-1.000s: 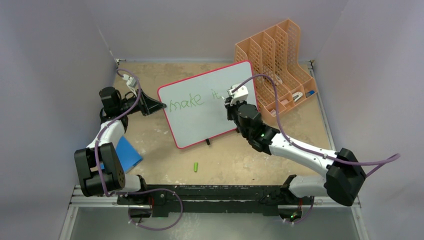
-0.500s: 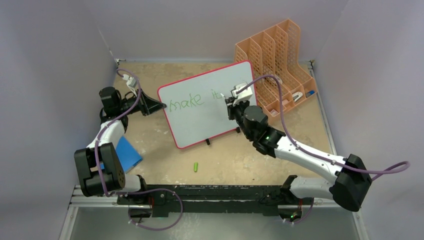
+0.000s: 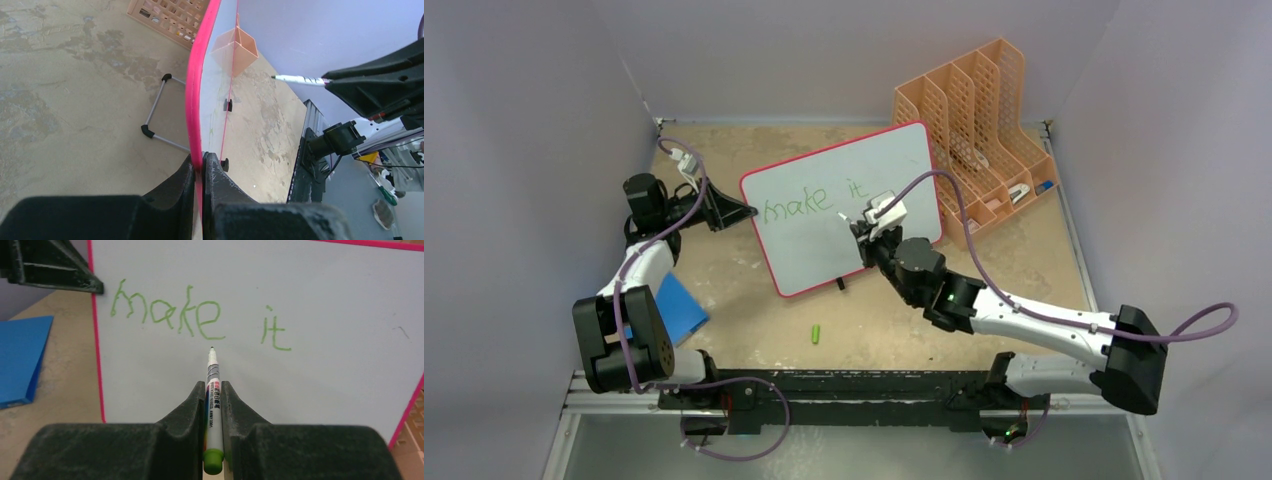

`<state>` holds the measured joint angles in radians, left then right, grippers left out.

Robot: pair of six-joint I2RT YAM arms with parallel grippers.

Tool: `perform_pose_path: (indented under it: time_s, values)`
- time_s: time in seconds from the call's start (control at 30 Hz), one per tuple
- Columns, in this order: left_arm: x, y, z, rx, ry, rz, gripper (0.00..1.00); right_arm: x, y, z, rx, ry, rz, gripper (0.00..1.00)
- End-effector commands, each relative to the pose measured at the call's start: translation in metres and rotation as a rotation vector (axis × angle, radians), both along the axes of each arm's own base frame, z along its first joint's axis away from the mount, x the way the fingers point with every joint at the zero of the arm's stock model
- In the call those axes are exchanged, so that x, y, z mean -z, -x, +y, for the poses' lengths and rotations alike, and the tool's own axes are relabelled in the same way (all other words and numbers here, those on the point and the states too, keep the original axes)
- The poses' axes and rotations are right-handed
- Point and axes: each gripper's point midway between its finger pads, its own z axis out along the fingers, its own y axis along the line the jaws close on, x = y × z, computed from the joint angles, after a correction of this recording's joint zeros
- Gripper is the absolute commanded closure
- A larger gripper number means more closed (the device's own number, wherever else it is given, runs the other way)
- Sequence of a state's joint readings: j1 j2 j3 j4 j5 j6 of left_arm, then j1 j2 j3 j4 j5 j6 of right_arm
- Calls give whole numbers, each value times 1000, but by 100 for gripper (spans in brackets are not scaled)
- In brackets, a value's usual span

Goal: Write a sentence on the whiteboard

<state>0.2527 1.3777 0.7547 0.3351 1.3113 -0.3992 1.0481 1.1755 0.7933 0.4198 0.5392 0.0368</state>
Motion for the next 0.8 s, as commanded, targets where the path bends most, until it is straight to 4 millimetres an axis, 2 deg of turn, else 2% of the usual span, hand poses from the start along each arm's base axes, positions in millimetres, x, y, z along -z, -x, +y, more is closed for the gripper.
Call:
perform_pose_path:
  time_s: [0.0, 0.23, 0.37, 0.77]
  values:
    - [-10, 3, -7, 27, -22, -70, 100, -10, 14, 6, -10, -61, -7, 100]
    - [-10, 3, -8, 21, -26, -72, 100, 7, 39, 30, -87, -72, 16, 100]
    - [-10, 3, -9, 21, -28, -74, 100, 14, 45, 39, -101, -74, 14, 100]
    - [-9, 2, -9, 18, -30, -70, 100, 26, 30, 45, -10, -66, -19, 100]
